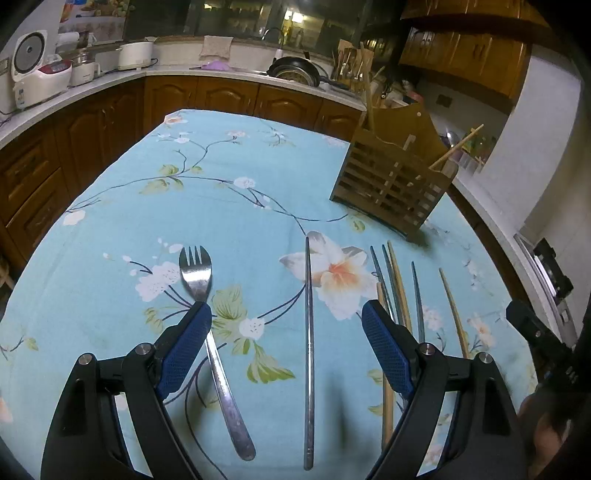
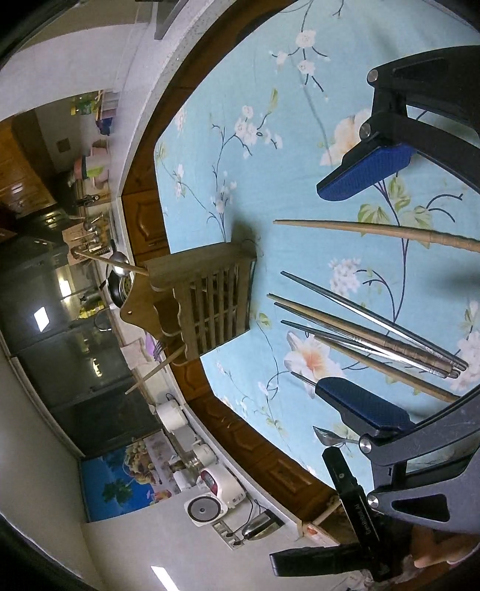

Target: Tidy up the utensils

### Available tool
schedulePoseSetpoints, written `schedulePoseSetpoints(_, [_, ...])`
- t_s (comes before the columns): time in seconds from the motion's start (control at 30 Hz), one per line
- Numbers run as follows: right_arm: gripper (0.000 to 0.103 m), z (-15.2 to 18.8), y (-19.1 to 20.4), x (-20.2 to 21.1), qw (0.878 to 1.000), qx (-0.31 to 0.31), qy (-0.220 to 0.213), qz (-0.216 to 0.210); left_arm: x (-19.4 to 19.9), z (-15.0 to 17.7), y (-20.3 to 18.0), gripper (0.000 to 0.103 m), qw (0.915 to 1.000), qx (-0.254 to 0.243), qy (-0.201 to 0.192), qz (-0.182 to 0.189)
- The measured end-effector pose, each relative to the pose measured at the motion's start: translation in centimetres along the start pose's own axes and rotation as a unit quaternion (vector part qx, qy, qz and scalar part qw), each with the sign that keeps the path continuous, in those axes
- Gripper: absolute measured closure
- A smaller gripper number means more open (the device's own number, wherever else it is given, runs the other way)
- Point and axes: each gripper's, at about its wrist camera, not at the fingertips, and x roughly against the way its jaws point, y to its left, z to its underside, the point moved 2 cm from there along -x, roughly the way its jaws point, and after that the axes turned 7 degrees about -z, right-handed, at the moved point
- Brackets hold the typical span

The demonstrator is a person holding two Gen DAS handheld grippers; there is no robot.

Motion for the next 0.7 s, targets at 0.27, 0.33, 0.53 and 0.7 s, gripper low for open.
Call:
schedulePoseSetpoints(0.27, [0.006, -0.2, 0.0, -1.0, 1.000, 0.002, 0.006, -0.002, -1.1, -0.4, -0.4, 0.018, 0.9998, -0.015, 0.013, -0.011])
schedulePoseSetpoints(0.33, [0.009, -0.4, 0.1, -1.4, 1.000, 0.002, 0.010, -0.004, -1.5, -0.7, -0.6, 0.018, 0.9996, -0.021, 0.016, -0.013])
schedulePoseSetpoints(0.53, [0.044, -1.3, 0.1, -4.3, 0.999, -0.003, 0.043, -0.008, -3.4, -1.4, -1.7, 0.018, 0.9976, -0.051, 0.044, -0.015])
schedulePoseSetpoints(0.7, [0.062, -2.0, 0.4, -6.7, 0.998, -0.005, 0.066, -0.016, -4.9, -2.4, -2.6, 0.024, 0.9956, -0.073, 0.057, -0.016])
